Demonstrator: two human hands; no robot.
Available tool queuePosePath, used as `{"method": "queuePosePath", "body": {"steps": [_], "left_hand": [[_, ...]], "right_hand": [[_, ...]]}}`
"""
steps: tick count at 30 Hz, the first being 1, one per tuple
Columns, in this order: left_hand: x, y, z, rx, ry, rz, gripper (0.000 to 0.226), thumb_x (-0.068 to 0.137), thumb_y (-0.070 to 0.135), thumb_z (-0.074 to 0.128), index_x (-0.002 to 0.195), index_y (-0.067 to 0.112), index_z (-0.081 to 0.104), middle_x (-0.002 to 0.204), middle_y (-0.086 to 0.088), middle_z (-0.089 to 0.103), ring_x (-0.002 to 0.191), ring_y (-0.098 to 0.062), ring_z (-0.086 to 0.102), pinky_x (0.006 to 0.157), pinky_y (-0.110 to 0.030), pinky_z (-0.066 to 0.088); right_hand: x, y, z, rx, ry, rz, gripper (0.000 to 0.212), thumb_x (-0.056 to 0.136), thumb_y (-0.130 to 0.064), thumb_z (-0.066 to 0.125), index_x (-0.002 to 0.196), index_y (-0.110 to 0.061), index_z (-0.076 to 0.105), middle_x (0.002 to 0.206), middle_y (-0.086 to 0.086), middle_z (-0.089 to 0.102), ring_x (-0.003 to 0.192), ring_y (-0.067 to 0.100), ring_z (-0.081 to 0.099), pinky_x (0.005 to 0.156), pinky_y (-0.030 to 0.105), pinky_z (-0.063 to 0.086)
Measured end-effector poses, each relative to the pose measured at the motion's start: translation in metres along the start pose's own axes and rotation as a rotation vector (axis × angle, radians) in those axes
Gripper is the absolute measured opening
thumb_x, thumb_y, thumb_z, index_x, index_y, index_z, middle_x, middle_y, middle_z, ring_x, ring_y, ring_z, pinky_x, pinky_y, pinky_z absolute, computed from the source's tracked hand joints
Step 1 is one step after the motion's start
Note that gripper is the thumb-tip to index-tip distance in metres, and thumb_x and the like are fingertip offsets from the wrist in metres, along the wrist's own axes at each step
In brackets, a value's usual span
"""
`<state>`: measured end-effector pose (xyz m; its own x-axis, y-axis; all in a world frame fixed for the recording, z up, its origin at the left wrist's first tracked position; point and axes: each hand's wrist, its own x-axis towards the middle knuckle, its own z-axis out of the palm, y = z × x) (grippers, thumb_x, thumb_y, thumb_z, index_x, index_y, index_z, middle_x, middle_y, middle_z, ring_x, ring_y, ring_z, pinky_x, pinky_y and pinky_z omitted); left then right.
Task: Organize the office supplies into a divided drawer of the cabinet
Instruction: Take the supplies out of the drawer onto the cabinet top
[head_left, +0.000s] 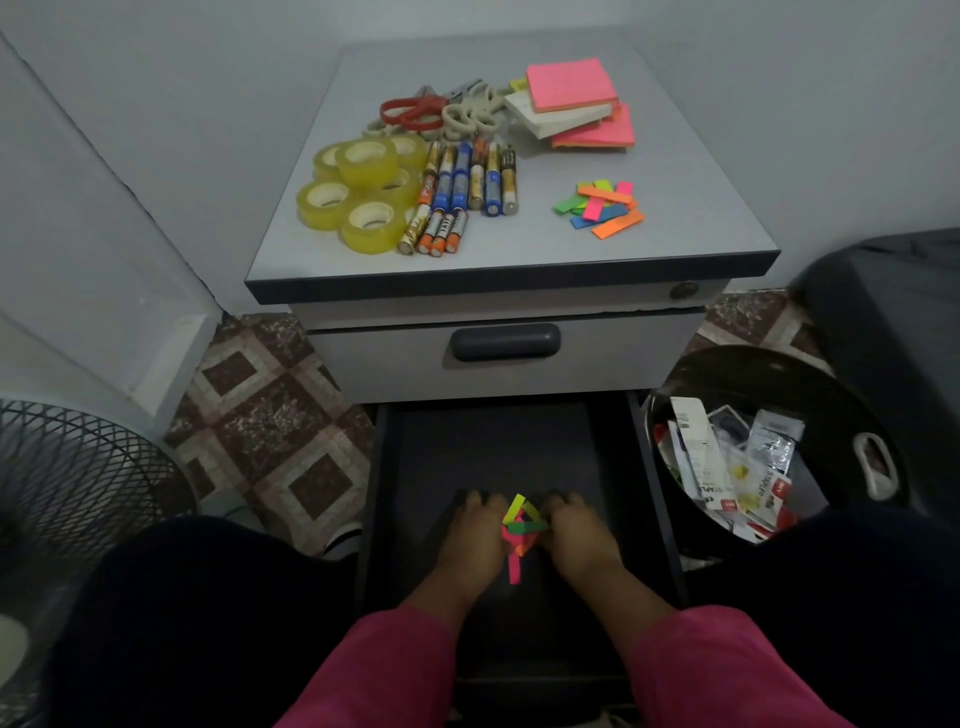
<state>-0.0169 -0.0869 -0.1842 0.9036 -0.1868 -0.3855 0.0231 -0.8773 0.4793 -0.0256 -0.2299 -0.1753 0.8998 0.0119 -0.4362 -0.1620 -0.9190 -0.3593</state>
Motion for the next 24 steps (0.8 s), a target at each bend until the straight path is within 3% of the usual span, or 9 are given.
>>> {"method": "queuePosePath", "body": {"steps": [5, 10, 12, 16, 19, 24], "left_hand": [[0.001, 0.000, -0.002, -0.098, 0.020, -0.016, 0.035, 0.080, 0.013, 0.068, 0.112, 0.010, 0.054, 0.116, -0.011, 0.054, 0.105, -0.026, 0.055, 0.089, -0.030, 0.043], [0.002, 0.000, -0.003, -0.157, -0.030, -0.125, 0.016, 0.078, 0.005, 0.065, 0.087, 0.014, 0.056, 0.098, -0.014, 0.066, 0.094, -0.028, 0.063, 0.077, -0.033, 0.048], [0.004, -0.001, -0.005, -0.175, -0.040, -0.167, 0.009, 0.081, 0.002, 0.060, 0.087, 0.009, 0.063, 0.094, -0.015, 0.068, 0.092, -0.028, 0.065, 0.078, -0.034, 0.053], [0.007, -0.005, -0.010, -0.160, -0.030, -0.196, 0.014, 0.091, 0.008, 0.053, 0.095, 0.007, 0.067, 0.095, -0.012, 0.070, 0.089, -0.022, 0.067, 0.078, -0.030, 0.054], [0.008, -0.009, -0.011, -0.145, 0.013, -0.217, 0.015, 0.093, 0.012, 0.053, 0.099, 0.010, 0.066, 0.100, -0.009, 0.067, 0.094, -0.022, 0.064, 0.082, -0.031, 0.052], [0.006, -0.011, -0.008, -0.131, -0.003, -0.206, 0.016, 0.095, 0.014, 0.051, 0.101, 0.011, 0.065, 0.100, -0.008, 0.067, 0.094, -0.021, 0.063, 0.084, -0.033, 0.053]], "right_hand": [[0.002, 0.004, -0.003, 0.072, 0.006, 0.055, 0.022, 0.092, -0.021, 0.055, 0.113, -0.017, 0.062, 0.120, 0.009, 0.057, 0.110, 0.026, 0.057, 0.092, 0.031, 0.046], [0.002, 0.006, -0.005, 0.132, -0.015, 0.094, 0.010, 0.091, -0.021, 0.058, 0.099, -0.018, 0.065, 0.106, 0.004, 0.065, 0.099, 0.020, 0.062, 0.082, 0.028, 0.048], [0.004, 0.007, -0.005, 0.161, -0.017, 0.123, 0.006, 0.091, -0.020, 0.059, 0.092, -0.021, 0.065, 0.102, 0.002, 0.066, 0.095, 0.018, 0.062, 0.081, 0.029, 0.050], [0.007, 0.009, -0.007, 0.099, -0.003, 0.146, 0.018, 0.096, -0.018, 0.050, 0.101, -0.018, 0.067, 0.100, 0.002, 0.065, 0.093, 0.016, 0.062, 0.082, 0.031, 0.053], [0.008, 0.010, -0.005, 0.055, 0.005, 0.121, 0.014, 0.095, -0.024, 0.051, 0.098, -0.021, 0.064, 0.099, -0.001, 0.063, 0.092, 0.016, 0.061, 0.082, 0.031, 0.052], [0.008, 0.007, 0.003, -0.036, 0.038, 0.063, 0.028, 0.093, -0.028, 0.055, 0.120, -0.020, 0.057, 0.117, 0.004, 0.057, 0.105, 0.021, 0.058, 0.087, 0.033, 0.049]]}}
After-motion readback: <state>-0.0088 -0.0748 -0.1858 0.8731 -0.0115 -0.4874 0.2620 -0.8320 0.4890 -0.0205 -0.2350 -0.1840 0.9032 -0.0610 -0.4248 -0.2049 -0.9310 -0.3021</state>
